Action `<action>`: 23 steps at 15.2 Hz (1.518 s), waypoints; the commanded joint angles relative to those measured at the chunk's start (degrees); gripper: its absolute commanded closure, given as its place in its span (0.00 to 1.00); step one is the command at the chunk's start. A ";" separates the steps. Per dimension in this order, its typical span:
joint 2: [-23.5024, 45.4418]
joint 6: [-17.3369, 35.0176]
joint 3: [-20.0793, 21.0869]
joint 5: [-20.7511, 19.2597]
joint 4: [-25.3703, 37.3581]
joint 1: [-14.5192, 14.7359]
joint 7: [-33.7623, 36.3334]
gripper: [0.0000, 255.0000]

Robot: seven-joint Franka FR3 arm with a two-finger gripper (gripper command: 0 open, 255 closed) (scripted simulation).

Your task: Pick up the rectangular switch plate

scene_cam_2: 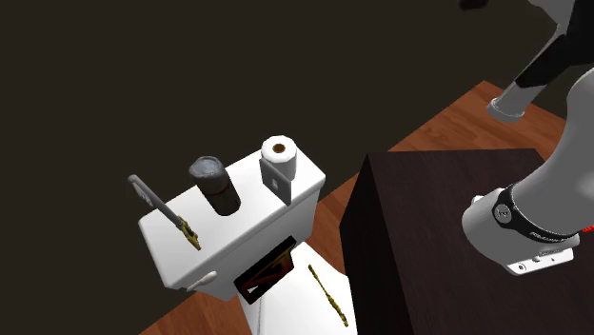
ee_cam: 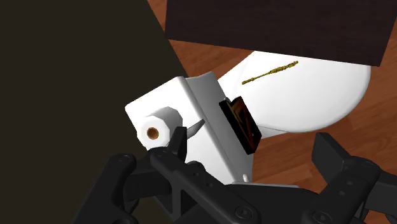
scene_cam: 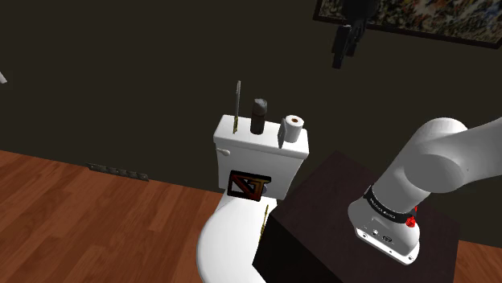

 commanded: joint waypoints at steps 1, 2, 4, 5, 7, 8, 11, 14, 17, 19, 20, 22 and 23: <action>0.00 0.00 0.00 0.00 0.00 0.00 0.00 0.00; 0.96 1.74 -0.26 0.18 -1.00 -0.46 0.90 0.00; 3.08 5.24 -0.79 0.53 -2.81 -1.37 2.67 0.00; 4.24 7.00 -1.06 0.70 -3.62 -1.82 3.53 0.00; 6.74 10.53 -1.60 1.04 -5.06 -2.72 5.19 0.00; 8.08 12.31 -1.88 1.22 -5.69 -3.16 6.00 0.00; 12.47 17.62 -2.75 1.76 -7.20 -4.43 8.31 0.00; 17.36 22.88 -3.68 2.39 -8.13 -5.62 10.45 0.00; 22.69 28.04 -4.66 3.16 -8.49 -6.70 12.37 0.00; 26.45 31.39 -5.33 3.81 -8.42 -7.36 13.50 0.00; 28.38 33.02 -5.68 4.18 -8.29 -7.67 14.01 0.00; 32.35 36.20 -6.37 5.04 -7.84 -8.25 14.92 0.00; 34.38 37.74 -6.72 5.54 -7.53 -8.53 15.32 0.00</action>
